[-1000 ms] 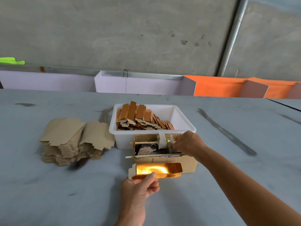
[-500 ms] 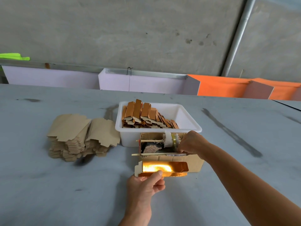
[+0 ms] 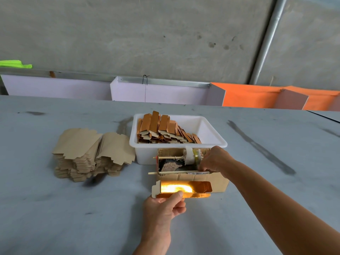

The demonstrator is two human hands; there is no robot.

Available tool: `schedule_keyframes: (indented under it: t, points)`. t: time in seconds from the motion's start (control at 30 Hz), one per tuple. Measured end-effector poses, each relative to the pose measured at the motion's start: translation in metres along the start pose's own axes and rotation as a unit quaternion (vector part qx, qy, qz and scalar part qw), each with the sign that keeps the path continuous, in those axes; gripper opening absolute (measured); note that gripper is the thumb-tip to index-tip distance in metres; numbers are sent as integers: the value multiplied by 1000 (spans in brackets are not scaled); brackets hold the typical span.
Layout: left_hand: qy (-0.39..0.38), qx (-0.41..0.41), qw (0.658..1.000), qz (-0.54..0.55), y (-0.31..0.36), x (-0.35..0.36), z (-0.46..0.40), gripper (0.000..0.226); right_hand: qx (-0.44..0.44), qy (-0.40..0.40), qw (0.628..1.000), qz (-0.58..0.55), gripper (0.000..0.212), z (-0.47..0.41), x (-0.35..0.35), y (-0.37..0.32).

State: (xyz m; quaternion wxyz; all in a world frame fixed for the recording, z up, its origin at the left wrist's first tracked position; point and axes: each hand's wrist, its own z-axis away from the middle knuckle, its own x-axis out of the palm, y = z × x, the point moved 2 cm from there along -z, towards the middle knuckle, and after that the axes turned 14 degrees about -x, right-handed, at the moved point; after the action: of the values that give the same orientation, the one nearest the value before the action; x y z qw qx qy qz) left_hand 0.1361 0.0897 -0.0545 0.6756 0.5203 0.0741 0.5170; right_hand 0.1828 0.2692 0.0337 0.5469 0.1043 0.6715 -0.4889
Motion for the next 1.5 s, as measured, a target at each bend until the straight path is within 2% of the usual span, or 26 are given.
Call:
schedule_keyframes:
  t: [0.13,0.3,0.43,0.6,0.93,1.07,1.5]
  points:
    - [1,7,1000,6,1,2,-1,7,13,-14,998,-53,43,1,-2,-5]
    - [9,31,999,1,1,5,-3,6,13,-33,995,-98,29,5,-9,-18]
    - [21,47,999,-7,-1,7,-5,9,31,-49,990,-129,11,13,-15,-23]
    - [41,50,998,-14,-2,8,-7,11,62,-40,984,-163,3,20,-18,-26]
    - [55,42,997,-18,1,12,-5,12,101,-43,956,-271,10,41,-22,-17]
    - [59,44,997,-29,1,12,-5,11,112,-29,944,-310,2,52,-20,-6]
    - [79,31,995,-54,-1,15,-7,10,83,42,923,-373,12,81,3,3]
